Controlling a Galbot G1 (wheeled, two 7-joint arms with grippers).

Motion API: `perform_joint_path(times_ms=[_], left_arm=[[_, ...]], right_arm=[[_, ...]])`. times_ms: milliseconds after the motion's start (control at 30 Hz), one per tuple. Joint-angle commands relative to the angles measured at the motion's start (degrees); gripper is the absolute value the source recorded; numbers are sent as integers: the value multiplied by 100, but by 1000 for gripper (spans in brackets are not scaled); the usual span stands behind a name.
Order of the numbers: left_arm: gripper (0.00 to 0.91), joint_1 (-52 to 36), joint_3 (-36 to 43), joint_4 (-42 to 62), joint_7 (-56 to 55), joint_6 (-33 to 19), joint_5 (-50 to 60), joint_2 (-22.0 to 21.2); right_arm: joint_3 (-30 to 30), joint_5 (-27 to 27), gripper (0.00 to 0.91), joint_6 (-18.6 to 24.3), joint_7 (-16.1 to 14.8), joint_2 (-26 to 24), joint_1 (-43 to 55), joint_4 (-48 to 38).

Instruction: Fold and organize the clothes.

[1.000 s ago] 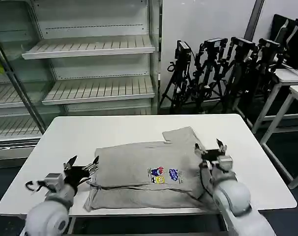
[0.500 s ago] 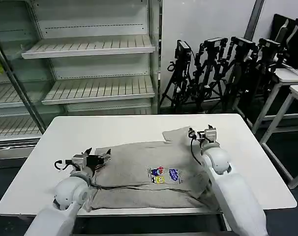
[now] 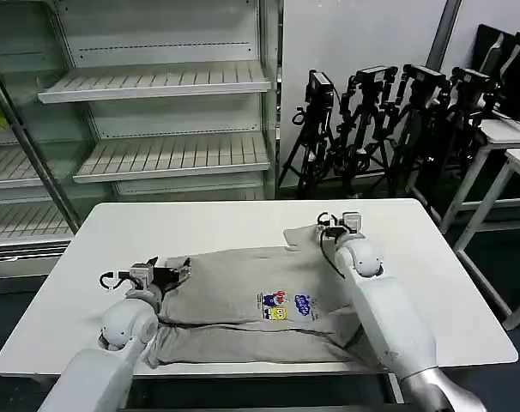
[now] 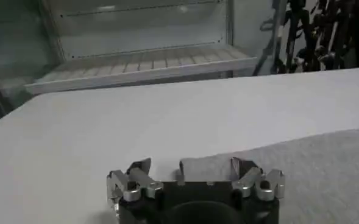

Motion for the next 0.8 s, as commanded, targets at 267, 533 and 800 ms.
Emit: perform_joint_path(times_ms=[267, 533, 800], left_arm=[[20, 67, 57, -3, 425, 9, -136, 60], [20, 135, 15, -26, 574, 7, -134, 129], [20, 172, -54, -113, 698, 2, -250, 156]], right_arm=[[-74, 870, 0, -21, -86, 208, 226, -779], [-105, 915, 0, -15, -152, 181, 131, -642], [-71, 926, 0, 7, -159, 143, 12, -382]])
